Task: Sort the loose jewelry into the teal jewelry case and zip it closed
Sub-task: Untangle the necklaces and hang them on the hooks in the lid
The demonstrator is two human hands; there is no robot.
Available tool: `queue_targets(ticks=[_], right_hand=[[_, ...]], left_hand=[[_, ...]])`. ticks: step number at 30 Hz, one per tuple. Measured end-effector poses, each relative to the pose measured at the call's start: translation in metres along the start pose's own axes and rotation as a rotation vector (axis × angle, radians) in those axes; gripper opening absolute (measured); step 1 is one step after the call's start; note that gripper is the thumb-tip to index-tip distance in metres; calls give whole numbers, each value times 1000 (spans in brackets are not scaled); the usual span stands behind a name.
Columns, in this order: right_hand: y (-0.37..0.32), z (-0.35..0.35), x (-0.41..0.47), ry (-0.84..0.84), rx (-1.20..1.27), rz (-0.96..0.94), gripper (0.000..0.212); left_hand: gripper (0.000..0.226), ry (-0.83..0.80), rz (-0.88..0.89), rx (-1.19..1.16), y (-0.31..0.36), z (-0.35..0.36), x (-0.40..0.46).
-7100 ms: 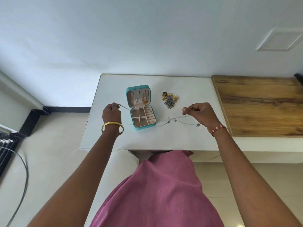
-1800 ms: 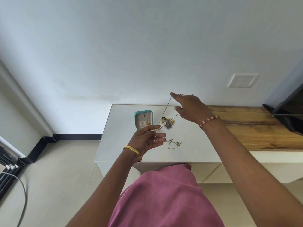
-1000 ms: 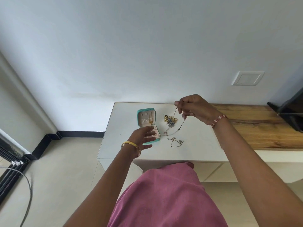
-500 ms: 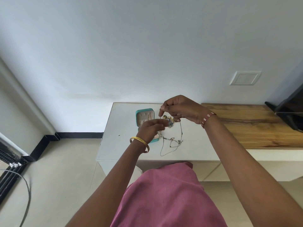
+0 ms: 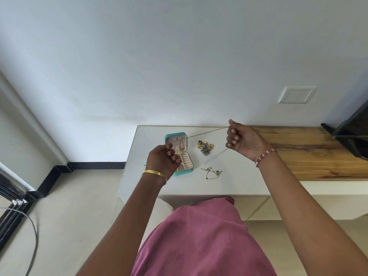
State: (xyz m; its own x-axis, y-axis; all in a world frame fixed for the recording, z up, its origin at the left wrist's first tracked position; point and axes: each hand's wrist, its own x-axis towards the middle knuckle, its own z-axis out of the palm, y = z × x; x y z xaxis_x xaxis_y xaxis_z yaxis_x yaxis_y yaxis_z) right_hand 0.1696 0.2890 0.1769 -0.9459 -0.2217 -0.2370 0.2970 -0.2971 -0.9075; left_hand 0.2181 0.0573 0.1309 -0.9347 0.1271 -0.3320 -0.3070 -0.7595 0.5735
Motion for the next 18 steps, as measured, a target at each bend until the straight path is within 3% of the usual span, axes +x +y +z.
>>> queue_targets(ticks=[4, 8, 13, 15, 18], right_hand=[[12, -7, 0, -30, 148, 4, 28], [21, -2, -1, -91, 47, -67, 23], [13, 14, -13, -399, -493, -14, 26], [10, 26, -17, -519, -767, 51, 17], [13, 44, -21, -581, -1108, 155, 16]], left_hand=[[25, 52, -10, -154, -1, -7, 4], [29, 109, -8, -319, -5, -11, 8], [27, 161, 2, -364, 1, -19, 12], [26, 153, -5, -318, 2, -20, 13], [26, 145, -21, -255, 4, -18, 13]])
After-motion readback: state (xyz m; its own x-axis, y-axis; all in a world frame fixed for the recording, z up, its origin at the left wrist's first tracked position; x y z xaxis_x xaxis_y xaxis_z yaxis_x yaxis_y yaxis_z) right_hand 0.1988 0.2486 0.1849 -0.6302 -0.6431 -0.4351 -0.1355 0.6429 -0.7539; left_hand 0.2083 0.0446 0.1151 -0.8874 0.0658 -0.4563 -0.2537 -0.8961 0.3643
